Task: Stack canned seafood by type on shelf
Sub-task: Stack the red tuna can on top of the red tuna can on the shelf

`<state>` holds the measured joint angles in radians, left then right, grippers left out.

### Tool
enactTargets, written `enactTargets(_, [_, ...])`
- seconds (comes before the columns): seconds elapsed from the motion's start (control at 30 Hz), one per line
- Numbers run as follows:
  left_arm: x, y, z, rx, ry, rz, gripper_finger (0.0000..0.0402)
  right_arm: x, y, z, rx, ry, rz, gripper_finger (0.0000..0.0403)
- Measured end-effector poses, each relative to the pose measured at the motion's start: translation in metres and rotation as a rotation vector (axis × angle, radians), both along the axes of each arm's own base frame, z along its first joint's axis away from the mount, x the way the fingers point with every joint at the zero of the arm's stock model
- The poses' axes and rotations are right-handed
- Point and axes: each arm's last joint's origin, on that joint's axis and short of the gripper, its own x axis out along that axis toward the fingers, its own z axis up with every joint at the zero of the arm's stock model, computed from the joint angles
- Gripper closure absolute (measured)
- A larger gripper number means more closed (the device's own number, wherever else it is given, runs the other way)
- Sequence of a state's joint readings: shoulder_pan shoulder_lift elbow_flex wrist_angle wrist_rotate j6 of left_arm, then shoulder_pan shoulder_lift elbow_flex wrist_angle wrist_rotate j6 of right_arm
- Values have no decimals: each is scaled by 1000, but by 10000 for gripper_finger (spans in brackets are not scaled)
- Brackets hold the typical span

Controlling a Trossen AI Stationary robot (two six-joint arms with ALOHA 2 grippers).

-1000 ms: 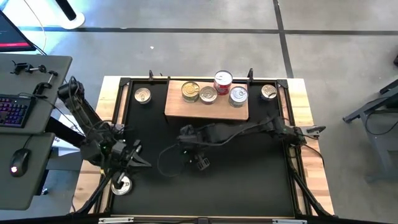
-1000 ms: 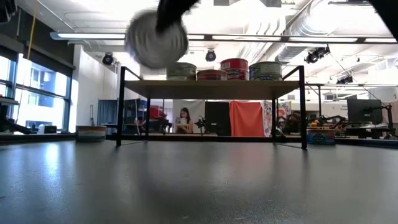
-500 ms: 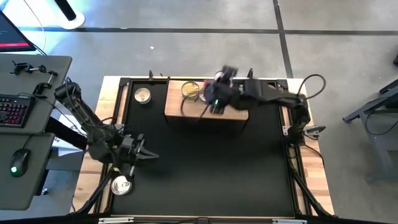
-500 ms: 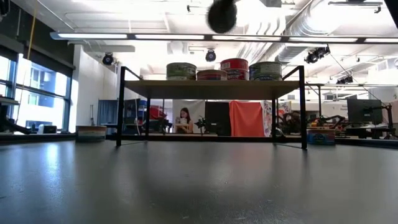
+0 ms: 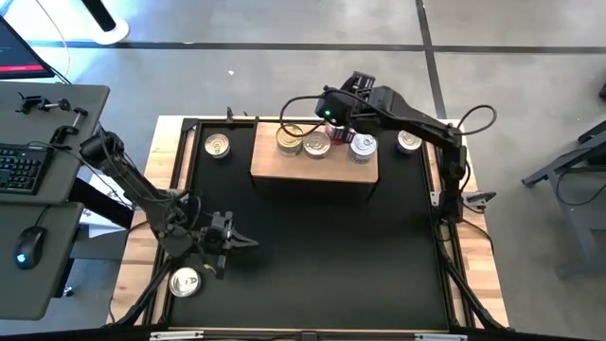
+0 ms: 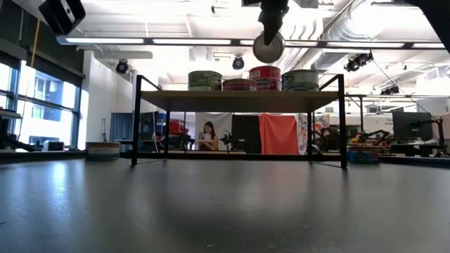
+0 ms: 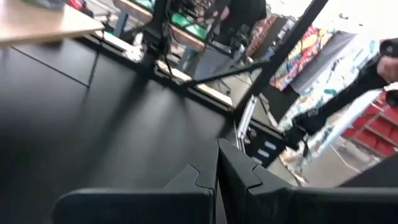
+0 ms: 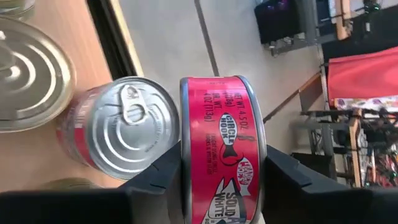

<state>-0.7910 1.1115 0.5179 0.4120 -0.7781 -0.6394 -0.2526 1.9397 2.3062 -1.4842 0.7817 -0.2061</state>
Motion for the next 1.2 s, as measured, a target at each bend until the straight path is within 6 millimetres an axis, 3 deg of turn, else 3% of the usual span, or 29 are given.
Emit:
enactTargets(0.4, [4,-6,-10,10,40,-61,401,21,-8,-25,-11,138,40,255])
enactTargets(1.2, [4,-7,-12,23,64,-91,401,19,-15,-28,67,109,43,253])
